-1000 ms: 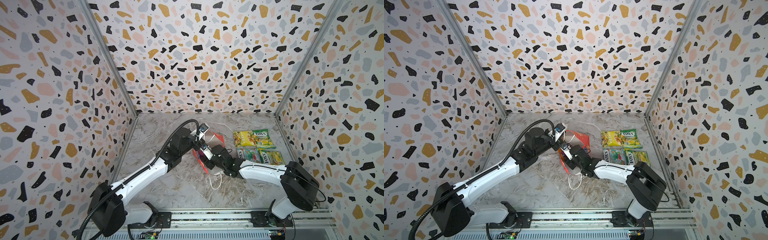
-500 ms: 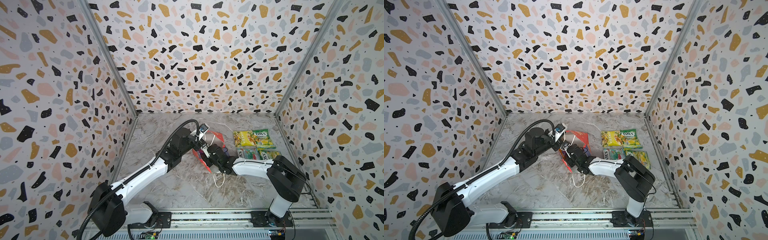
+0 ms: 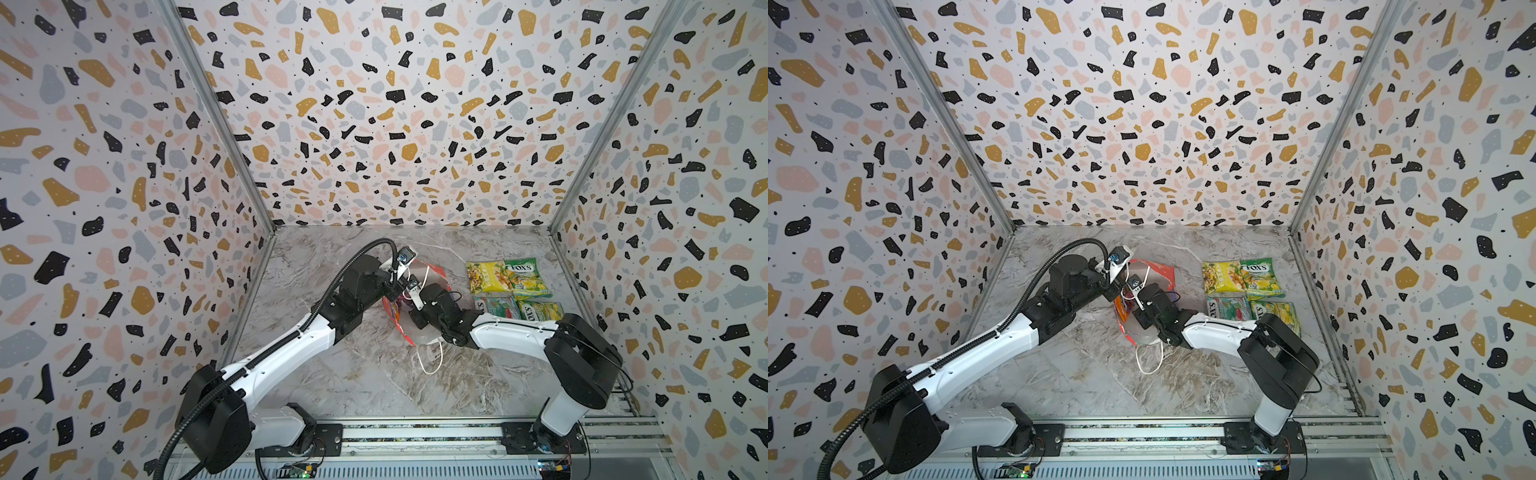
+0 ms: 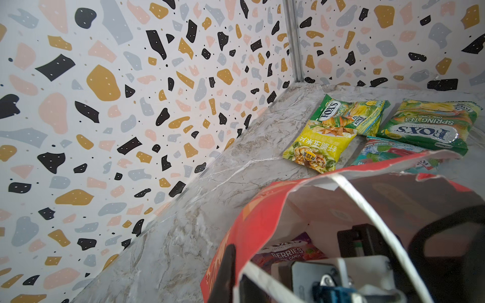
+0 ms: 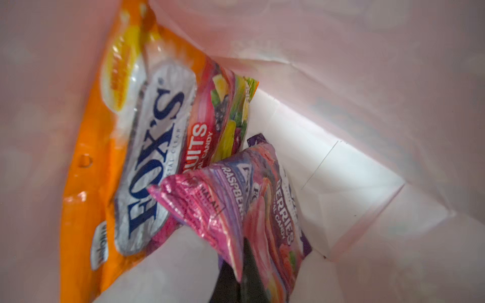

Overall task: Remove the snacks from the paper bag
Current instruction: 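Close the right gripper on the purple Berries packet and lift it out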

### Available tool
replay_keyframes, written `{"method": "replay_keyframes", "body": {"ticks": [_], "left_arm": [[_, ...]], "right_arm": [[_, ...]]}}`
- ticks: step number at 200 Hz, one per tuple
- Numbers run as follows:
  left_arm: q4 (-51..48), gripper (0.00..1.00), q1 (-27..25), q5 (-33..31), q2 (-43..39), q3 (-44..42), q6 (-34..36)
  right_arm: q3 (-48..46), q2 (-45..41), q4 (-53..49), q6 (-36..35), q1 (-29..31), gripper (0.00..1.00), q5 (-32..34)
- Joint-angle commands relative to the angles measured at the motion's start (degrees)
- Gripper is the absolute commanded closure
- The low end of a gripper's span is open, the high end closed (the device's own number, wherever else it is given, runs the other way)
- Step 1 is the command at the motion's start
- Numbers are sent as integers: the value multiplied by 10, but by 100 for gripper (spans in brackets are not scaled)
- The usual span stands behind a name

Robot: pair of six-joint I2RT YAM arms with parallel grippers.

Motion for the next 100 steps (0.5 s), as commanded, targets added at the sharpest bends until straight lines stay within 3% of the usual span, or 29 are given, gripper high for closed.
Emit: {"method": "replay_keyframes", "body": {"ticks": [1,48,100], "left_arm": [[37,100,-1,-13,-9,6,3],[44,100,-1,-24,-4,4,-2],[41,100,-1,-43,-6,8,-11]], "right_arm": [[-14,-68,13,-13,1,100,-26],[-47,-136,6,-37,3,100,-81],[-71,-192,5,-52,20,100,-91]]}}
